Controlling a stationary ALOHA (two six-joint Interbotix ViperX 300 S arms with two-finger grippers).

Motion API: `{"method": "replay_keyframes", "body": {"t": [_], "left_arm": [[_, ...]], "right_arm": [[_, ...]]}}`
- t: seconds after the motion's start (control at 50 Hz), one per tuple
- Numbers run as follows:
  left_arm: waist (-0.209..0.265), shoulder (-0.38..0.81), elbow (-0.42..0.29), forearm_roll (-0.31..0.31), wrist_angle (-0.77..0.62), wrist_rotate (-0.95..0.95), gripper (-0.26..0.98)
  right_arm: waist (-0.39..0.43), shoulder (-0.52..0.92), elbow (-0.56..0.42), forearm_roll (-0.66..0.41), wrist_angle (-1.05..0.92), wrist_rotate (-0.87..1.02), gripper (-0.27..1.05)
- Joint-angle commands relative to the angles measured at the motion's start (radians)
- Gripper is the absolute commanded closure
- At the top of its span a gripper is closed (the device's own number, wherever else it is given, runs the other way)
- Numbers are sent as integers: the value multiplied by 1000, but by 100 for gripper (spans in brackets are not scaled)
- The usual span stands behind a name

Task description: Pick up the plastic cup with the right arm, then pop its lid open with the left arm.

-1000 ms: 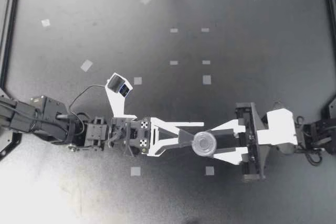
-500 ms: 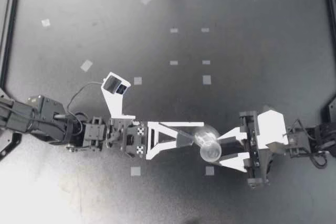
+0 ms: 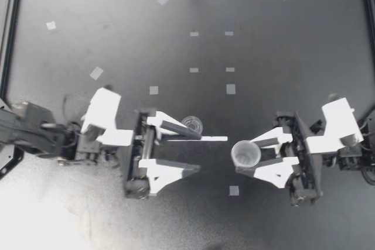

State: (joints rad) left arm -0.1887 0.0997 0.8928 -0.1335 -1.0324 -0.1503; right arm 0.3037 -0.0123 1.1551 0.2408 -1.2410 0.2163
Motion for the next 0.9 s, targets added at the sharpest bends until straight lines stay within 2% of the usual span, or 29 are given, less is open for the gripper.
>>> {"method": "replay_keyframes", "body": {"t": [0.0, 0.2, 0.88], "left_arm": [[0, -58, 0, 0, 46, 71, -2], [0, -97, -6, 0, 140, 97, -2], [0, -81, -32, 2, 141, 103, -2]], "right_arm": [[6, -15, -12, 0, -11, 0, 43], [6, -2, -25, 0, 3, -5, 43], [5, 3, -40, 0, 44, -69, 43]]}}
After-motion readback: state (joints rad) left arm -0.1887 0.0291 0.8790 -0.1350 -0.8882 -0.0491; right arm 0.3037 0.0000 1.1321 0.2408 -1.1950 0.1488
